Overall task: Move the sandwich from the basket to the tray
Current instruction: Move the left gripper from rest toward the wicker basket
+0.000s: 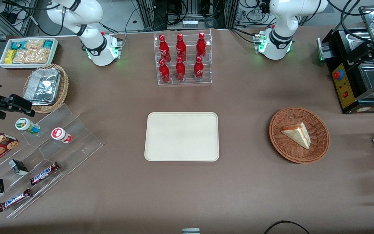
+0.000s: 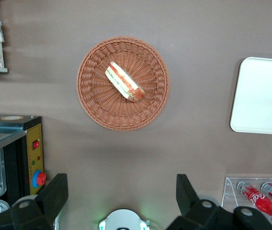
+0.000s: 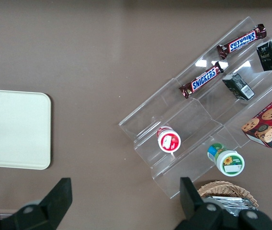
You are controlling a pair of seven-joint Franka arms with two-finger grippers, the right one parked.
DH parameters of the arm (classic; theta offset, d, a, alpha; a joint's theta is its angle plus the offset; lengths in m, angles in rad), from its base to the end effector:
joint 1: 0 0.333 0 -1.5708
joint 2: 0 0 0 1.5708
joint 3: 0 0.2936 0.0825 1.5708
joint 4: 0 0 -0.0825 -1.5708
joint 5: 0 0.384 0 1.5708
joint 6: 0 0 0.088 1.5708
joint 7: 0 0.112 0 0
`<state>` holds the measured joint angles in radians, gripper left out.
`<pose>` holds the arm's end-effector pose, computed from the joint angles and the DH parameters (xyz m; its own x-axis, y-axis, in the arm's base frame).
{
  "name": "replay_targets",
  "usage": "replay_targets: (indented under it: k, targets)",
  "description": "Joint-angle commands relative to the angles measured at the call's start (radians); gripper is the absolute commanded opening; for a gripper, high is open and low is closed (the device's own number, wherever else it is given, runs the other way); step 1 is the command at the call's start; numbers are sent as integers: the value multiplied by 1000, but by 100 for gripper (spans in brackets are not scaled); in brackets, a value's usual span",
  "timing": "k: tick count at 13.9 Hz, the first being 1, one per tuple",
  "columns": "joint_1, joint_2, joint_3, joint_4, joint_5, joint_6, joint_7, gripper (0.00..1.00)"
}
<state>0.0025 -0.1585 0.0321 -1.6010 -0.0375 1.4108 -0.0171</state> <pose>0.4897 0.0137 0.6522 0.9985 0.0451 -0.0324 0.0464 -0.9981 0.0417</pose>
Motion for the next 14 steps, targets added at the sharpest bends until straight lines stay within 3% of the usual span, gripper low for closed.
replay_targets:
  k: [1, 4, 8, 12, 14]
  targets:
    - [5, 8, -9, 33, 7, -27, 37, 100]
    - [7, 28, -3, 30, 14, -30, 25, 100]
    - [-4, 126, -3, 24, 85, -15, -59, 100]
    - [10, 189, 3, -35, 93, 95, -226, 100]
    - [8, 192, 3, -133, 93, 205, -414, 100]
